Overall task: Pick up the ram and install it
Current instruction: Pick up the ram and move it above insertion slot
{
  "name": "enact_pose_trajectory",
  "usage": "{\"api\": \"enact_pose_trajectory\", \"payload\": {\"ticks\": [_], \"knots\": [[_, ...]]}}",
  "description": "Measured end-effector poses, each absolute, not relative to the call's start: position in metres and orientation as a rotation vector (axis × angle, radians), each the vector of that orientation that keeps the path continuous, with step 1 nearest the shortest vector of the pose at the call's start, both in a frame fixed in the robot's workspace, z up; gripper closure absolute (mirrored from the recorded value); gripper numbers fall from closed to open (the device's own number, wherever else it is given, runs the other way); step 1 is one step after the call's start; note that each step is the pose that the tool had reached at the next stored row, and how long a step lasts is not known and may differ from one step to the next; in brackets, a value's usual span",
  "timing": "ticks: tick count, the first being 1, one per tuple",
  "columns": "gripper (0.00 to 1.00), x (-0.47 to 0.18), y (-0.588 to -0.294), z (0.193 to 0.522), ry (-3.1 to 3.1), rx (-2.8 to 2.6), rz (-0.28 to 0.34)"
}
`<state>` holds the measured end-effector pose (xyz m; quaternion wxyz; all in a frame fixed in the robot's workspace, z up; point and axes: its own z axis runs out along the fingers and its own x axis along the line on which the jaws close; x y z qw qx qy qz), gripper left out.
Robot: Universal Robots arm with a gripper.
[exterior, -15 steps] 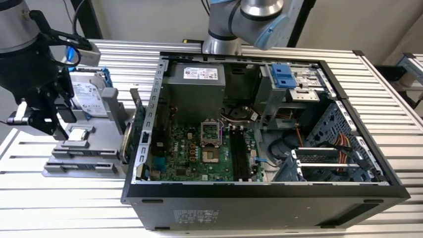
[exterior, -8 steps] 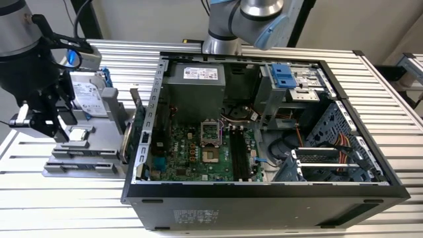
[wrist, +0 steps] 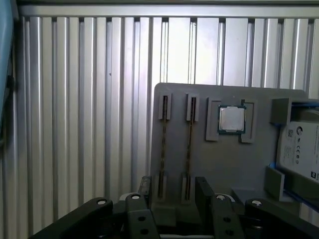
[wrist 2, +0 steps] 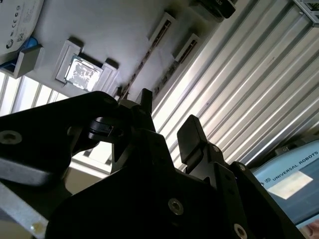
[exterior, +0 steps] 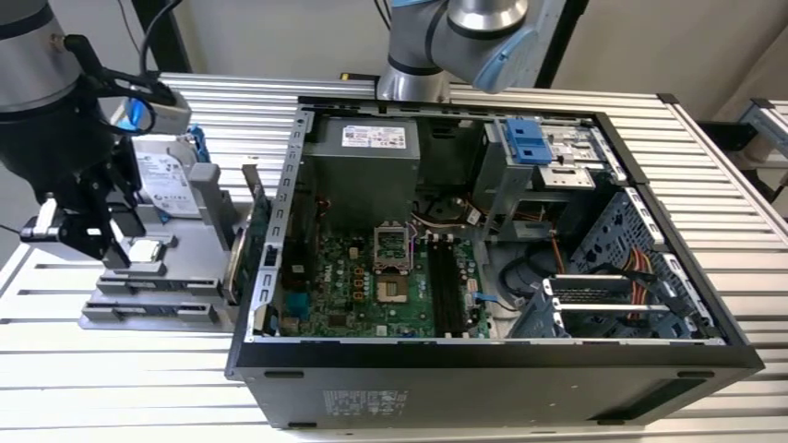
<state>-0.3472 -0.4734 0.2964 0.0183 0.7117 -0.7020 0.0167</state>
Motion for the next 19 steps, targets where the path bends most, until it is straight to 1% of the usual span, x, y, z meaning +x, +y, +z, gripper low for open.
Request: {"api": "enact_pose_trajectory", "payload": {"ticks": [19], "knots": [[0.0,-0.347,-0.473,0.283,-2.176,2.206,0.061]]}}
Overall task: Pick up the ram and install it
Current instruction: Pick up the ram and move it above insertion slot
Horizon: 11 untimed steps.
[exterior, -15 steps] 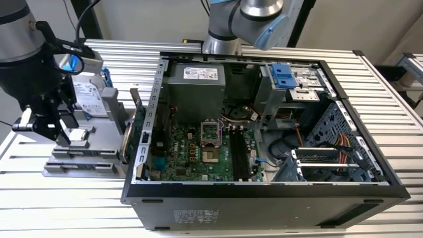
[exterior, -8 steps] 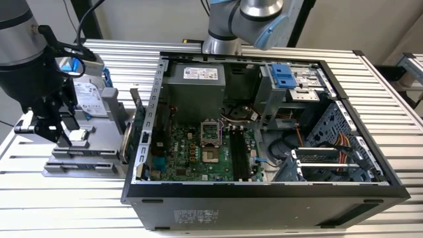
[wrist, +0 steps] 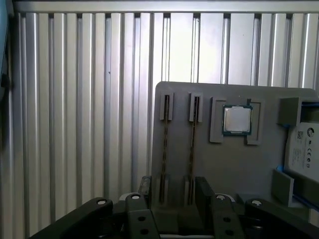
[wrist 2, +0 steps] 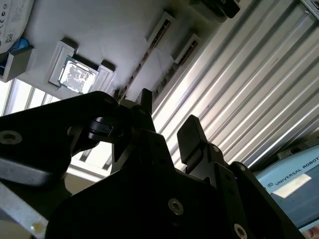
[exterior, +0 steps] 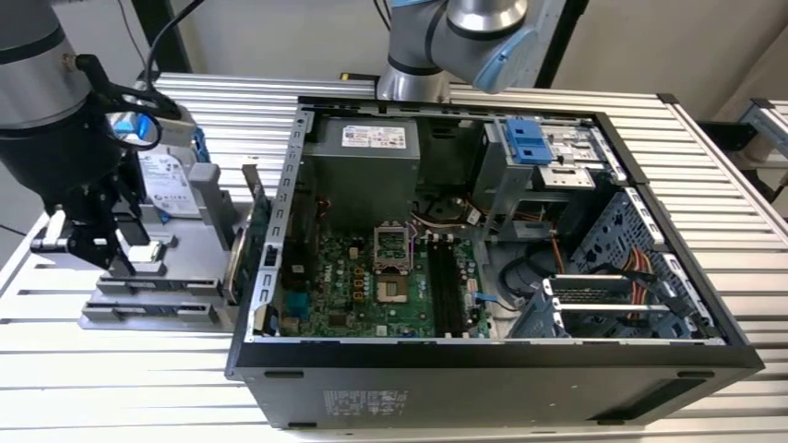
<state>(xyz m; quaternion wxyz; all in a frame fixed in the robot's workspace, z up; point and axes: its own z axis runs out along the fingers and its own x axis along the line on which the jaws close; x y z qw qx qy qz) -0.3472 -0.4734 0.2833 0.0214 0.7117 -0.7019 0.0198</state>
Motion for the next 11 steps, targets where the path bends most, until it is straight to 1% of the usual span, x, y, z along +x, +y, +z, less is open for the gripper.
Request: {"api": "enact_pose_trajectory", "payload": {"ticks": [11], "knots": [[0.0,-0.3473,-0.4745,0.2763,-2.176,2.206,0.061]]}}
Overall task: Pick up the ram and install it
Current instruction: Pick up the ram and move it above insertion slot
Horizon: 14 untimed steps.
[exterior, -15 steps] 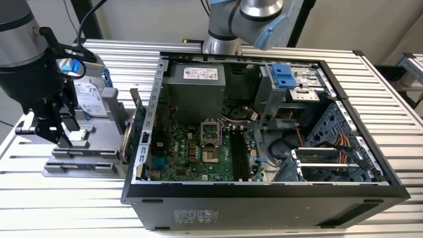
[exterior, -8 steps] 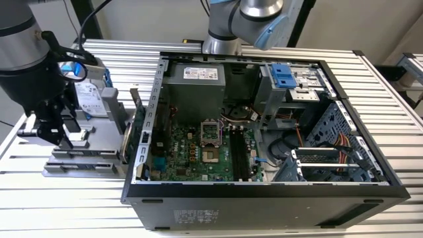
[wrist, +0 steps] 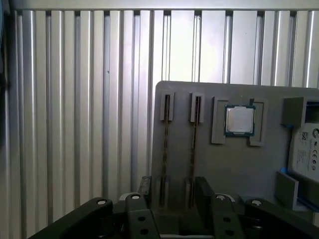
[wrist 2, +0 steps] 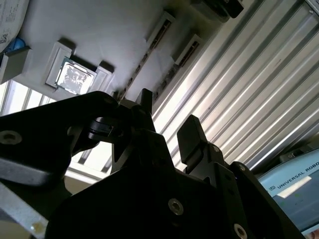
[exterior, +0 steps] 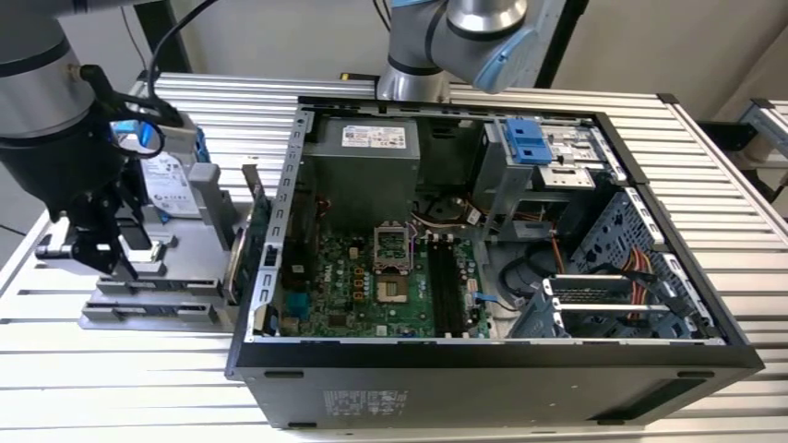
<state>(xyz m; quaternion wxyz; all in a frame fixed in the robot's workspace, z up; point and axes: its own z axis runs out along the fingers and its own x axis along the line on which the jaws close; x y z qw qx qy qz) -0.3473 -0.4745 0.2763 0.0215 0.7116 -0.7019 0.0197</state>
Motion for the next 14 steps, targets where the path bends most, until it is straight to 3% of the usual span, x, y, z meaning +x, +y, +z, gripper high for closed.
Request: {"api": "enact_pose_trajectory", "payload": {"ticks": [14], "knots": [[0.0,-0.3475,-0.4785,0.267,-2.176,2.206,0.061]]}}
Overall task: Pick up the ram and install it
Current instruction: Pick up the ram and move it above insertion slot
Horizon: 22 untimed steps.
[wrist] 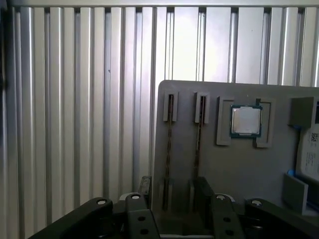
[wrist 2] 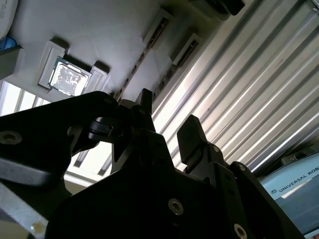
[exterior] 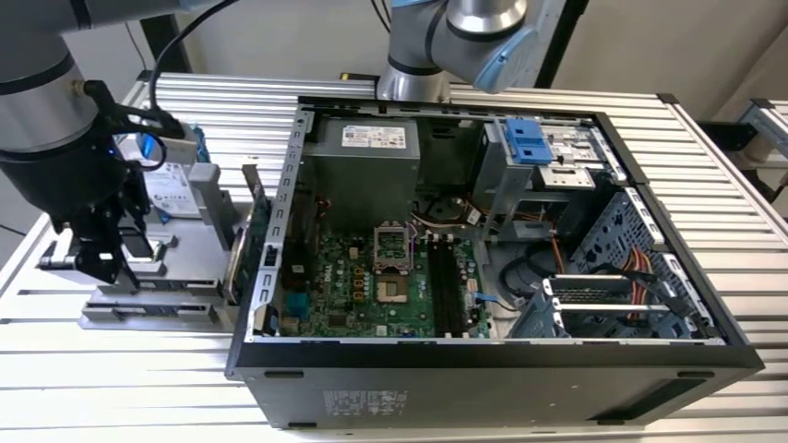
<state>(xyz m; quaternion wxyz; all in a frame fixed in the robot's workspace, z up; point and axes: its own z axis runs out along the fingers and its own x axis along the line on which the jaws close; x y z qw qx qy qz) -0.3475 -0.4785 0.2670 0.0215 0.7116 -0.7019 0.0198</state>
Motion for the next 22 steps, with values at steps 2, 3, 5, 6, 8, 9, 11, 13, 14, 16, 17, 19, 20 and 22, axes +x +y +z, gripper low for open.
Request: {"api": "enact_pose_trajectory", "payload": {"ticks": [2,3,5,6,8,9,11,13,14,16,17,19,20,22], "knots": [[0.0,-0.348,-0.479,0.265,-2.175,2.206,0.062],[0.0,-0.348,-0.479,0.264,-2.175,2.206,0.062],[0.0,-0.348,-0.479,0.262,-2.175,2.205,0.062],[0.0,-0.348,-0.479,0.262,-2.175,2.205,0.062],[0.0,-0.348,-0.479,0.26,-2.175,2.205,0.062],[0.0,-0.348,-0.48,0.259,-2.175,2.205,0.062],[0.0,-0.348,-0.48,0.257,-2.175,2.205,0.063],[0.0,-0.348,-0.481,0.255,-2.175,2.205,0.063],[0.0,-0.348,-0.481,0.254,-2.175,2.205,0.063],[0.0,-0.348,-0.482,0.253,-2.175,2.205,0.063],[0.0,-0.348,-0.482,0.252,-2.175,2.205,0.063],[0.0,-0.348,-0.482,0.25,-2.175,2.205,0.063],[0.0,-0.348,-0.482,0.249,-2.175,2.205,0.063],[0.0,-0.348,-0.483,0.247,-2.175,2.205,0.064]]}}
